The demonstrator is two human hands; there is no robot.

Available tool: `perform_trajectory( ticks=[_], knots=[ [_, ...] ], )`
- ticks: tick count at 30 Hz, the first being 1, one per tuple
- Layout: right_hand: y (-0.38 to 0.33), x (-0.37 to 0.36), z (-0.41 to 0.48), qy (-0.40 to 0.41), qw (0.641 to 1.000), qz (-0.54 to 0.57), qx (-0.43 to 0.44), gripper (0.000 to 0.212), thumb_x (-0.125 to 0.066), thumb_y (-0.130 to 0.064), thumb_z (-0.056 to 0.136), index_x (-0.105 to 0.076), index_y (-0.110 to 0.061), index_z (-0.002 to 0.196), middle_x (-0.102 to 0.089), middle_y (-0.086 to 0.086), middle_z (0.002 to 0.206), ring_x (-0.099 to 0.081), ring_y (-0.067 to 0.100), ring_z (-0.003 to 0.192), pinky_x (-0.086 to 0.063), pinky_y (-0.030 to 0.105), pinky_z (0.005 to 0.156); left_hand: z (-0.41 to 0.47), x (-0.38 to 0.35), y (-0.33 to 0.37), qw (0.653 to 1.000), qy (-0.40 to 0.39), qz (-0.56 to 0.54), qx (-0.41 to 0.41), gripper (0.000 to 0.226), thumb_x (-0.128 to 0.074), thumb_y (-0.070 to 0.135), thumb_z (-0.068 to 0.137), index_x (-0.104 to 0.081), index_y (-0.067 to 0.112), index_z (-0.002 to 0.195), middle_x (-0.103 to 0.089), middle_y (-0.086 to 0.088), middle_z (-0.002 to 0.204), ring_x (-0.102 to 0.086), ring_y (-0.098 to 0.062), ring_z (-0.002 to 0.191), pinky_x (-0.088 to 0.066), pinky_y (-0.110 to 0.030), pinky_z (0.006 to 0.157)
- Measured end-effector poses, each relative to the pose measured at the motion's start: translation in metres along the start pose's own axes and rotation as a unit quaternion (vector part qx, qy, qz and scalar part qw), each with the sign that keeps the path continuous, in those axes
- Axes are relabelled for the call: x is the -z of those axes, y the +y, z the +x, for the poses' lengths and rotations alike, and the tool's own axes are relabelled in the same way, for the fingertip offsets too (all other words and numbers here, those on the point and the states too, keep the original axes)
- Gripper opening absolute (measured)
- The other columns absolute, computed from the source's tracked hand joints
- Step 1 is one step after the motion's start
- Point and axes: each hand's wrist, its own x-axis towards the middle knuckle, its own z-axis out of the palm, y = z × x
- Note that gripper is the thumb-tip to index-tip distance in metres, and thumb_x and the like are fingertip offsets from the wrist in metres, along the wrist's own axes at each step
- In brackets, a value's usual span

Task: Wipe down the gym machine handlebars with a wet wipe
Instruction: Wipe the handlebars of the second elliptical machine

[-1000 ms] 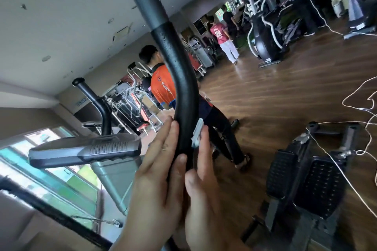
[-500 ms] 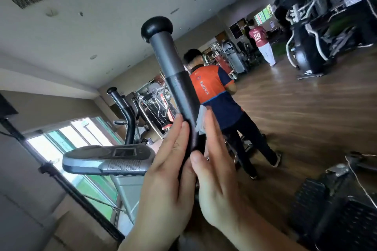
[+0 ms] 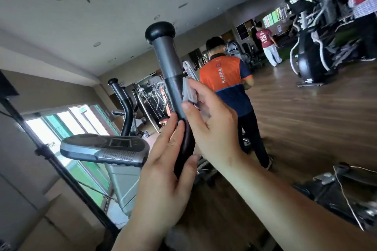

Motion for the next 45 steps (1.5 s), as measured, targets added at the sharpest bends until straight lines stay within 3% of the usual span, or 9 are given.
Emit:
perform_trajectory(
  ticks=[4,9,14,19,23,27,31,37,45],
  knots=[
    [-0.011,0.021,0.015,0.018,0.998,-0.044,-0.045,0.032,-0.075,-0.011,0.092,-0.072,-0.014,0.124,-0.081,0.0,0.111,-0.078,0.01,0.103,-0.062,0.04,0.096,-0.012,0.001,0.012,1.0,0.001,-0.012,-0.014,0.062,-0.057,0.04,0.097,-0.05,0.02,0.155,-0.039,0.012,0.166,-0.034,-0.004,0.155,-0.028,-0.021,0.124],
    [-0.01,0.038,0.014,-0.011,0.994,-0.047,-0.094,0.029,-0.071,-0.011,0.092,-0.077,-0.015,0.121,-0.082,0.001,0.108,-0.078,0.01,0.099,-0.061,0.028,0.092,-0.032,-0.01,0.022,0.998,0.011,-0.05,-0.043,0.053,-0.059,0.037,0.097,-0.06,0.016,0.146,-0.055,0.006,0.154,-0.047,-0.012,0.148,-0.037,-0.029,0.122],
    [-0.014,0.069,-0.006,-0.047,0.983,-0.121,-0.126,0.031,-0.071,-0.007,0.095,-0.077,-0.016,0.125,-0.082,-0.002,0.11,-0.068,-0.015,0.084,-0.049,0.01,0.084,-0.05,-0.041,0.018,0.996,-0.047,-0.065,-0.024,0.058,-0.054,0.045,0.098,-0.054,0.021,0.151,-0.053,0.007,0.156,-0.041,-0.005,0.15,-0.029,-0.02,0.123],
    [-0.009,0.091,-0.018,-0.07,0.975,-0.132,-0.167,0.034,-0.068,-0.002,0.097,-0.074,-0.011,0.129,-0.073,-0.015,0.115,-0.062,-0.029,0.094,-0.045,0.0,0.088,-0.057,-0.072,0.013,0.993,-0.112,-0.028,0.021,0.074,-0.041,0.06,0.095,-0.042,0.022,0.158,-0.04,0.009,0.165,-0.025,-0.002,0.156,-0.012,-0.009,0.123],
    [0.012,0.101,-0.017,-0.112,0.965,-0.144,-0.189,0.033,-0.068,-0.005,0.097,-0.076,-0.016,0.126,-0.073,-0.032,0.096,-0.066,-0.022,0.087,-0.049,0.006,0.084,-0.049,-0.091,0.001,0.99,-0.126,-0.009,0.069,0.072,-0.049,0.059,0.1,-0.036,0.024,0.161,-0.033,0.011,0.169,-0.014,-0.002,0.16,-0.019,-0.025,0.129],
    [0.046,0.104,-0.017,-0.147,0.958,-0.137,-0.203,0.03,-0.067,-0.004,0.095,-0.08,-0.018,0.119,-0.082,-0.004,0.094,-0.074,0.006,0.086,-0.054,0.023,0.078,-0.037,-0.114,-0.019,0.981,-0.14,0.043,0.125,0.073,-0.047,0.059,0.1,-0.037,0.021,0.161,-0.034,0.006,0.169,-0.015,-0.011,0.162,-0.021,-0.035,0.131],
    [0.096,0.104,-0.022,-0.221,0.942,-0.127,-0.219,0.029,-0.072,-0.008,0.095,-0.078,-0.014,0.123,-0.078,-0.007,0.101,-0.066,-0.019,0.079,-0.044,0.001,0.072,-0.024,-0.133,-0.036,0.965,-0.139,0.096,0.201,0.07,-0.043,0.061,0.103,-0.036,0.022,0.161,-0.032,0.005,0.17,-0.016,-0.015,0.162,-0.011,-0.031,0.131],
    [0.162,0.089,-0.023,-0.32,0.917,-0.099,-0.215,0.027,-0.075,-0.01,0.093,-0.079,-0.012,0.12,-0.079,-0.005,0.116,-0.073,0.004,0.095,-0.049,0.001,0.083,-0.009,-0.146,-0.063,0.925,-0.094,0.126,0.345,0.068,-0.037,0.058,0.105,-0.036,0.02,0.162,-0.03,0.003,0.171,-0.015,-0.012,0.162,-0.007,-0.028,0.129],
    [0.207,0.025,-0.053,-0.414,0.893,-0.029,-0.172,0.026,-0.075,-0.006,0.089,-0.081,-0.01,0.114,-0.081,0.005,0.105,-0.075,0.019,0.095,-0.059,0.03,0.089,-0.023,-0.154,-0.097,0.896,-0.051,0.143,0.417,0.095,0.0,0.078,0.093,-0.049,0.024,0.154,-0.043,0.002,0.165,-0.024,-0.016,0.159,-0.01,-0.026,0.126]
  ],
)
